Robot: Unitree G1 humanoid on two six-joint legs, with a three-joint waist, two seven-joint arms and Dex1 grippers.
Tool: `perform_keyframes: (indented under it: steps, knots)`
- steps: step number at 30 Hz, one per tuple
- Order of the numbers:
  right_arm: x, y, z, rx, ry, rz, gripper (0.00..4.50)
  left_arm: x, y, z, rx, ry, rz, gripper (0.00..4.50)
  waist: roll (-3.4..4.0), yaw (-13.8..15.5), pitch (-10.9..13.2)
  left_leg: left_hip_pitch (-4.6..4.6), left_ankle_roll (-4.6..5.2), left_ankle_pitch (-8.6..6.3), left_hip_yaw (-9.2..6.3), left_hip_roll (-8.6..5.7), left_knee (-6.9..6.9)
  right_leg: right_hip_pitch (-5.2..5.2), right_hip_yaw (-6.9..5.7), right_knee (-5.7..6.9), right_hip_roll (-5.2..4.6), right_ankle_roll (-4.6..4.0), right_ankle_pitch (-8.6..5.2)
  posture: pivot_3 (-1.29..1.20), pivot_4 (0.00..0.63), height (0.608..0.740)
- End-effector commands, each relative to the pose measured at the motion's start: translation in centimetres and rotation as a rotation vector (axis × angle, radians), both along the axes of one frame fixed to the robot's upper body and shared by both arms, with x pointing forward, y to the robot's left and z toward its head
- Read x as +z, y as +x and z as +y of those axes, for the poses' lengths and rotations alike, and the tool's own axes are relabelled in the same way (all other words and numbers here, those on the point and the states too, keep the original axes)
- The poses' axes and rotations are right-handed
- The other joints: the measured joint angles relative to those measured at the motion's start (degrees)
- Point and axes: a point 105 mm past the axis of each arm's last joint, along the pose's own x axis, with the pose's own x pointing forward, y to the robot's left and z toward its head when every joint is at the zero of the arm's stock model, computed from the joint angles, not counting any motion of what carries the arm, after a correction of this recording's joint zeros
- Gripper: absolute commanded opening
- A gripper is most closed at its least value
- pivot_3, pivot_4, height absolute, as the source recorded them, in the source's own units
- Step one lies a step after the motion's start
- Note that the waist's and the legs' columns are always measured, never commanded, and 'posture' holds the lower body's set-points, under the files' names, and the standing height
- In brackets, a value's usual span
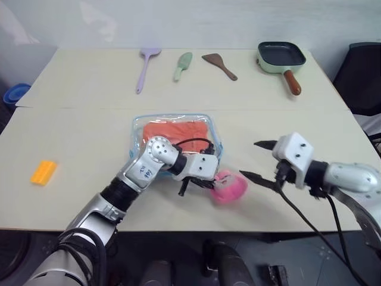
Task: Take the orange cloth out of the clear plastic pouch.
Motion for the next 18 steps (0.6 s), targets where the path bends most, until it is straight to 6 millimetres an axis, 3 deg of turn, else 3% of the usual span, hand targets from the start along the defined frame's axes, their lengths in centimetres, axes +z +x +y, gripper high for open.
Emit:
perform_keyframes:
  steps: [1,6,12,15,18]
  knots:
    - [-0.5,1.8,1.1,0.096,-0.131,-0.096,4.50,1.3,-0.6,0.9,0.016,-0.029,0.023,0.01,0.00,-0.02,0.00,0.01,-0.01,0.01,-0.02,0.01,0.01,-0.03,-0.04,0.11,0.01,0.00,0.00,0.00,0.150,0.740]
    - [-2.2,3.2,2.2,0.265,-0.298,-0.158,4.50,1.8,-0.3,1.6,0.095,-0.044,0.015,0.01,0.01,0.28,0.00,-0.31,0.00,0.05,-0.04,-0.04,0.19,-0.45,-0.16,0.27,-0.09,0.03,0.02,0.00,0.150,0.740]
    - [-2.4,4.2,3.4,0.359,-0.324,-0.206,4.50,1.7,-0.5,2.0,0.131,-0.049,0.008,0.01,0.01,0.07,0.00,-0.40,0.00,0.05,-0.04,-0.03,0.35,-0.44,-0.18,0.26,-0.13,0.10,0.07,0.00,0.150,0.740]
    - [-2.3,4.8,4.0,0.381,-0.329,-0.235,3.92,1.7,-0.6,2.2,0.143,-0.046,0.006,0.00,0.02,-0.06,0.01,-0.38,-0.01,0.05,-0.05,0.00,0.42,-0.44,-0.17,0.33,-0.13,0.08,0.08,0.00,0.150,0.740]
    - [-1.9,5.3,4.6,0.399,-0.327,-0.262,2.88,1.6,-0.8,2.4,0.149,-0.041,0.005,0.00,0.03,-0.23,0.01,-0.38,-0.02,0.06,-0.04,0.00,0.43,-0.44,-0.16,0.34,-0.13,0.08,0.09,0.00,0.150,0.740]
